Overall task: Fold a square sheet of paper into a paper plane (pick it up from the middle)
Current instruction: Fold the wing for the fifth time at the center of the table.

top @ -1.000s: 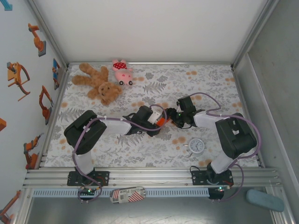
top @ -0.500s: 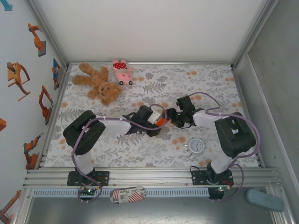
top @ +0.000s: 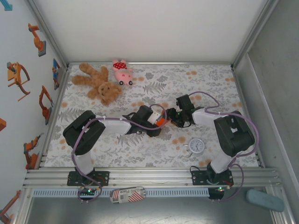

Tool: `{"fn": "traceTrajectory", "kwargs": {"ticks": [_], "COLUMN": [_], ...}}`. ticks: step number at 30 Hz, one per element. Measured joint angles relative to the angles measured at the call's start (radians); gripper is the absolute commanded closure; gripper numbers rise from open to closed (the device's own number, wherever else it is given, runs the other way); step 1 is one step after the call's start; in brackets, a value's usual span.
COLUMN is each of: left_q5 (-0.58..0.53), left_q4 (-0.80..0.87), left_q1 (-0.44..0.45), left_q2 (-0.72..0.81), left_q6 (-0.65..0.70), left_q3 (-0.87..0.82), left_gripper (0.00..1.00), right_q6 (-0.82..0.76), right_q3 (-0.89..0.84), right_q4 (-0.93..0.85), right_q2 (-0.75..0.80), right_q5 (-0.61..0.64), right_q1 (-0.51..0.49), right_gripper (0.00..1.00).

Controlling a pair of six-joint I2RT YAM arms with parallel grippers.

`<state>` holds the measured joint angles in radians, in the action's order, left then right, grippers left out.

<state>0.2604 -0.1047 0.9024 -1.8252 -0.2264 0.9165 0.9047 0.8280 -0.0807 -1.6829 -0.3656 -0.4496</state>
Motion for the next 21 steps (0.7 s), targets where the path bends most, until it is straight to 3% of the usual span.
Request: {"fn": "traceTrajectory", "kwargs": {"ticks": [14, 21], "left_q5": [0.025, 0.037], "left_q4": [-0.001, -0.002], "left_q1": [-0.010, -0.014], "left_q2": [0.001, -0.006], "left_q6": [-0.021, -0.026], "left_q3": [0.000, 0.000], "left_gripper": [0.78, 0.81], "right_q6": [0.000, -0.002], "right_q3": [0.014, 0.026], "right_q4": [-0.021, -0.037], "right_q2": [-0.009, -0.009], "right_q5": [0.001, 0.000], "right_q1": [0.000, 0.000], "right_gripper": [0.40, 0.36]}}
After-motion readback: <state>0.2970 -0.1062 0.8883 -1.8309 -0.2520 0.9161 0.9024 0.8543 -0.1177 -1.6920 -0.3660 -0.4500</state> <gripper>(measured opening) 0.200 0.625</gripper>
